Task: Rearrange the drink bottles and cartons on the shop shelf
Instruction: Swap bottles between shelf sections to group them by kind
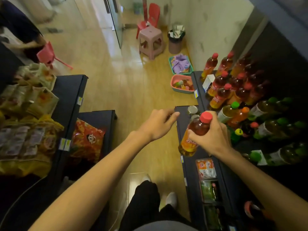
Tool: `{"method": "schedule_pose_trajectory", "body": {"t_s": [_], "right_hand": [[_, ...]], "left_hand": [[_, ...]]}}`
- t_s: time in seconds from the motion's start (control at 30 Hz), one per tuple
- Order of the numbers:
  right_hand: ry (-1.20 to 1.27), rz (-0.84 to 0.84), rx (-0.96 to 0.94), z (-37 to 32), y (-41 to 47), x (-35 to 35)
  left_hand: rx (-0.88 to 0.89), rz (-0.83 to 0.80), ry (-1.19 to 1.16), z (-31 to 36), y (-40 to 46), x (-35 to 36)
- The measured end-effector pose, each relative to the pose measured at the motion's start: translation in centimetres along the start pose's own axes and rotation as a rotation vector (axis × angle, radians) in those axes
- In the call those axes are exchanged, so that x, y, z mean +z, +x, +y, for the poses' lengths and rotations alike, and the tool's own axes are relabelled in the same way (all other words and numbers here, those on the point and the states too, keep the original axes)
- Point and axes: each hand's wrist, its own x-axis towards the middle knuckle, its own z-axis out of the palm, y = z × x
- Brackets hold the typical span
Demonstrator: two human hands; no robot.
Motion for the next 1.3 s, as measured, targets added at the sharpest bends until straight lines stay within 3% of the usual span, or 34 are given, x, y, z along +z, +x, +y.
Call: {"method": "schedule_pose_trajectory", "body": {"t_s": [0.23, 0.53, 0.7, 1.07, 1.17, 1.3], "right_hand": [[-0.042, 0.046, 0.104, -1.3, 10.9, 3.2], [0.048, 0.342, 0.208, -0.8, 24.8, 3.2], [0.069, 0.494, 0.357, 0.8, 28.8, 1.3], [0.273, 0.563, 0.610, 7.2, 37.8, 0.3], [0.281, 0.614, 0.668, 7.7, 39.1, 0.0], [0.232, 0.665, 0.726, 7.7, 39.1, -0.4]], "left_hand": [[-0.004, -0.040, 0.032, -6.1, 10.9, -3.6], [0.143, -0.171, 0.003, -9.0, 27.2, -6.9], [0.209, -0.248, -0.041, -8.7, 33.8, -5.7], [0.377, -0.359, 0.011, -6.6, 46.5, -4.2], [0.468, -0.353, -0.006, -6.3, 49.2, -3.4], [0.562, -0.465, 0.051, -5.5, 51.0, -2.4]]}}
